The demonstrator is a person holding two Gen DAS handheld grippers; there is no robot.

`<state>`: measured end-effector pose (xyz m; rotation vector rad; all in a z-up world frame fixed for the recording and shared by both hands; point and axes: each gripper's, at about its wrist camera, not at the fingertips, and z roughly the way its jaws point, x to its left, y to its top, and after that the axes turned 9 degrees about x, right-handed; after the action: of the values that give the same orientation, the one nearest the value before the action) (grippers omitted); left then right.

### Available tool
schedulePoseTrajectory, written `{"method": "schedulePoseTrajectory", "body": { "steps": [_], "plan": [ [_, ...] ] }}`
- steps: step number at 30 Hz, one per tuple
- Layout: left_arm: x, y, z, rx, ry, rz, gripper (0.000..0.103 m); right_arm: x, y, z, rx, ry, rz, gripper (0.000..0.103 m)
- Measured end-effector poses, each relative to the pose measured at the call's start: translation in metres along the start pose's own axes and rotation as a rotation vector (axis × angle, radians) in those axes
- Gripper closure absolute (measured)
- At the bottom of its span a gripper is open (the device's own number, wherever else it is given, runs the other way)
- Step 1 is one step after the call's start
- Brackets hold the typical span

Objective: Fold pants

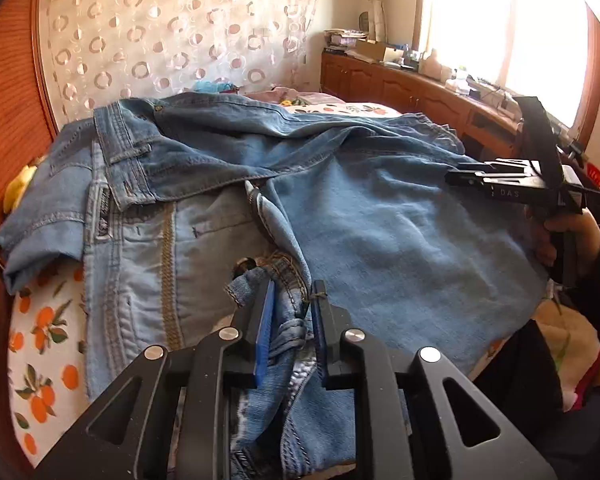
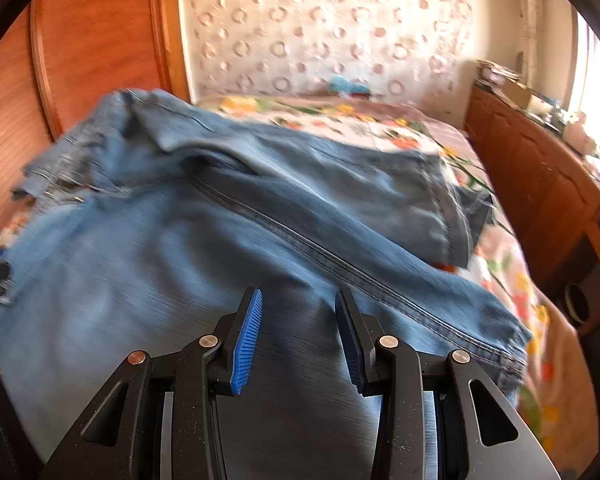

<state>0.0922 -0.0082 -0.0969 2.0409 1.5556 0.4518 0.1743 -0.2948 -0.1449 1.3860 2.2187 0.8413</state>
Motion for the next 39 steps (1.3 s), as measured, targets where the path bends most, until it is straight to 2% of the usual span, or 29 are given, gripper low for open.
{"method": "schedulePoseTrajectory", "body": {
  "steps": [3,4,7,12,15,19,23,27,33,39],
  "plan": [
    [0.002,-0.006,0.000,-0.005,-0.035,-0.027,0.080,0.023,0.014,-0.005,-0.013,0.080,-0.001,0.063],
    [0.003,-0.008,0.001,-0.004,-0.047,-0.033,0.076,0.032,0.019,-0.006,-0.022,0.117,-0.005,0.063],
    [0.001,-0.015,0.000,-0.001,-0.072,-0.033,0.071,0.068,0.033,-0.003,-0.024,0.203,-0.043,0.063],
    [0.003,-0.026,-0.004,-0.018,-0.089,-0.049,0.070,0.120,0.054,0.005,-0.024,0.330,-0.084,0.063],
    [0.013,-0.028,-0.005,-0.023,-0.123,-0.083,0.070,0.142,0.066,0.016,-0.012,0.375,-0.113,0.064],
    [0.016,-0.034,-0.007,-0.022,-0.116,-0.093,0.070,0.163,0.081,0.034,0.025,0.424,-0.141,0.064],
    [0.019,-0.040,-0.006,-0.008,-0.106,-0.102,0.070,0.174,0.089,0.051,0.067,0.454,-0.154,0.064],
    [0.023,-0.044,-0.009,-0.007,-0.118,-0.111,0.070,0.172,0.086,0.065,0.120,0.425,-0.172,0.064],
    [0.033,-0.045,-0.026,-0.012,-0.142,-0.137,0.070,0.166,0.081,0.071,0.148,0.403,-0.169,0.064],
    [0.062,-0.044,-0.052,-0.049,-0.161,-0.207,0.069,0.160,0.072,0.070,0.147,0.396,-0.158,0.064]
  ]
}}
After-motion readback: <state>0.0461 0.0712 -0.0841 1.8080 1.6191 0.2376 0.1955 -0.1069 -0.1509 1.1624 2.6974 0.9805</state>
